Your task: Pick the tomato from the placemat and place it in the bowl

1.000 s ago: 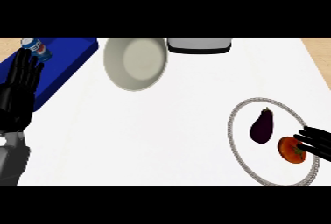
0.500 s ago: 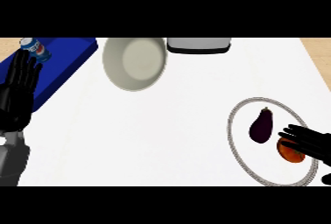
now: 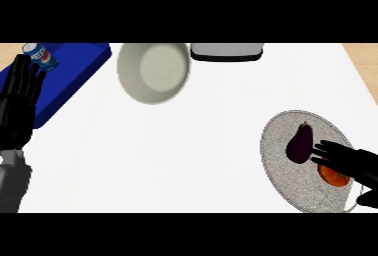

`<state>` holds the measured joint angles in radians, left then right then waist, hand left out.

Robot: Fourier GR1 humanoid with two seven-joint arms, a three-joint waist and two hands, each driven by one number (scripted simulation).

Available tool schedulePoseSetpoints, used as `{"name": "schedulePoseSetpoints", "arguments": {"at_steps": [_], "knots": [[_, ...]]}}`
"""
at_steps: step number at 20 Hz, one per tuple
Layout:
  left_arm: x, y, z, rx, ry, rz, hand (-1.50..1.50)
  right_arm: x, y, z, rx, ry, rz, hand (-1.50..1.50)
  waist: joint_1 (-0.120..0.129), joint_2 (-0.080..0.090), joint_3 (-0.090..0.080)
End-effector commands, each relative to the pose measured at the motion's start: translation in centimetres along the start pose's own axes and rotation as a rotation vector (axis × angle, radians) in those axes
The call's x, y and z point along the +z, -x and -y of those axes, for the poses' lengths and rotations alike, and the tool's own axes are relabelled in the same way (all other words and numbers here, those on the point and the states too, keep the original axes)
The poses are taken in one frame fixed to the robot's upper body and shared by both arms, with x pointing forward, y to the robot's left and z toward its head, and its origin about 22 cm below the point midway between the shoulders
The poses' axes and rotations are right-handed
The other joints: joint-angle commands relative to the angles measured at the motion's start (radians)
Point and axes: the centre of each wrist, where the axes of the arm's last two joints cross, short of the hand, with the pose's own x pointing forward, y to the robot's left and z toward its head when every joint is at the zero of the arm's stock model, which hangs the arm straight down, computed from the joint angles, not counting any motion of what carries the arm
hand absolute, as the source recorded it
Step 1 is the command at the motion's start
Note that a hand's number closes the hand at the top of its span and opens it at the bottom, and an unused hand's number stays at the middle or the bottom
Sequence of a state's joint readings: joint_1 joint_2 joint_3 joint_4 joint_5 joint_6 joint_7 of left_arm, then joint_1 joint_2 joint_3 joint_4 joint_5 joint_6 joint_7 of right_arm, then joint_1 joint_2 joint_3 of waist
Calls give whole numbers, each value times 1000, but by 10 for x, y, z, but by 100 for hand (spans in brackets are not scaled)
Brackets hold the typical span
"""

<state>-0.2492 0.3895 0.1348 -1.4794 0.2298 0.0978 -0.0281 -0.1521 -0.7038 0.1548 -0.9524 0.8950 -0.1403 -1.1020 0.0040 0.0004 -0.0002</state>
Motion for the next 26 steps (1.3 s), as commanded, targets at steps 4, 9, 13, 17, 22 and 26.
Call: {"name": "schedulePoseSetpoints", "arguments": {"at_steps": [4, 9, 13, 17, 22, 26], "knots": [[4, -16, 17, 19, 13, -14, 0, -14, 22, -11, 24, -15, 39, -150, 9, 1, 2], [-6, -6, 2, -13, -11, 16, 0, -21, 16, -3, 49, 95, 130, 150, -2, 2, 2], [0, 6, -5, -7, 1, -7, 0, -5, 13, -11, 62, 117, 146, 150, -5, 1, 1], [-1, 2, 24, 13, 25, 19, 0, -74, 40, 92, 201, 164, -88, 150, 33, 5, 0], [-14, -9, 34, 22, 114, 48, 0, -43, 63, 234, 431, 214, -541, 150, 131, 34, -6], [-16, -4, 41, 20, 110, 39, 0, -88, 55, 279, 477, 226, -596, 150, 127, 38, -1]]}}
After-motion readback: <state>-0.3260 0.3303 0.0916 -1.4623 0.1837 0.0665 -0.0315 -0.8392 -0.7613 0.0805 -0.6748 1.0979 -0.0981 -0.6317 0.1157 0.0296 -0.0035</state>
